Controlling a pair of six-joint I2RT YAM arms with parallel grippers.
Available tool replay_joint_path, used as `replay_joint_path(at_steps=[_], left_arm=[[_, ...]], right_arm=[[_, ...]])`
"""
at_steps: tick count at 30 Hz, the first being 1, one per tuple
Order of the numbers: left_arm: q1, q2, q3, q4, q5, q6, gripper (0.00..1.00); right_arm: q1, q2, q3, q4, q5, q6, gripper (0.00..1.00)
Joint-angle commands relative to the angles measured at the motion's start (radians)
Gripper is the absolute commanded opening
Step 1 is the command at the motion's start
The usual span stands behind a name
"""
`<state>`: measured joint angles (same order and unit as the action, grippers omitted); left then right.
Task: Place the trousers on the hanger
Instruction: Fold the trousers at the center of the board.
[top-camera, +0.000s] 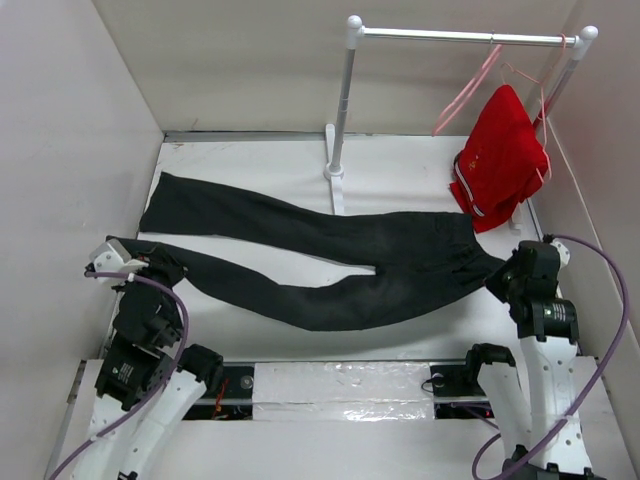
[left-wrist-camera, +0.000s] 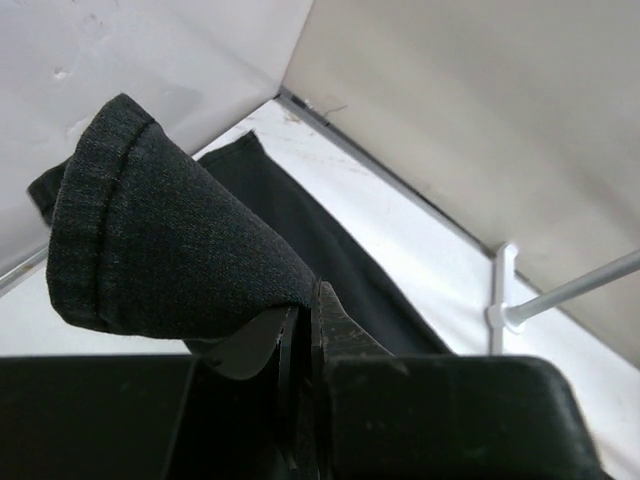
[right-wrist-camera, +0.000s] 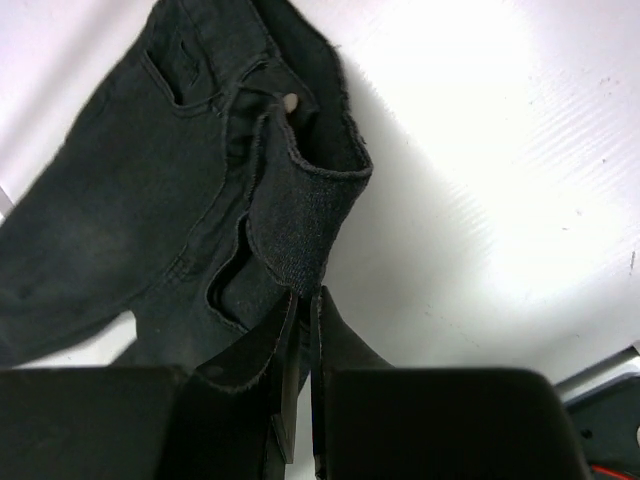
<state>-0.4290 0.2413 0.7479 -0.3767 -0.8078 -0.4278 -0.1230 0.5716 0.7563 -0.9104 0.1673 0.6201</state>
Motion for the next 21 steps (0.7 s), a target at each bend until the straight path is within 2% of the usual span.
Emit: replay_joint_path(at_steps=[1,4,5,7,10,13,14,19,21], left_arm=[[0.007,0.038,0.038,0.025,-0.042,-0.009,0.00],[0.016,0.081,0.028,0.035,-0.045,-0.005,0.00],[0.038,0.116,0.031,0.036,-0.033,-0.008,0.00],[0.050,0.160,0.039,0.056,-0.011,0.007,0.00],[0.050,0.289,0.065,0.048,-0.074,-0.008,0.00],[0.090,0.424,0.097,0.019,-0.094,-0.057,0.00],[0.114,0.470,0.103,0.012,-0.093,-0.075,0.00],[0.404,0.513,0.054,0.093,0.085,-0.095,0.00],[0.418,0.562,0.077,0.088,0.073,-0.114,0.00]], right_arm=[[0.006,-0.004,0.043,-0.003,0.005,-0.054,0.05],[0.006,0.077,0.040,0.152,-0.037,-0.123,0.04],[0.006,0.121,0.046,0.256,-0.058,-0.137,0.04],[0.006,0.260,0.079,0.355,-0.135,-0.174,0.00],[0.042,0.406,0.145,0.522,-0.202,-0.198,0.00],[0.056,0.477,0.176,0.632,-0.184,-0.201,0.00],[0.056,0.516,0.173,0.695,-0.183,-0.191,0.00],[0.036,0.628,0.193,0.803,-0.259,-0.189,0.00],[0.036,0.687,0.213,0.847,-0.302,-0.172,0.00]])
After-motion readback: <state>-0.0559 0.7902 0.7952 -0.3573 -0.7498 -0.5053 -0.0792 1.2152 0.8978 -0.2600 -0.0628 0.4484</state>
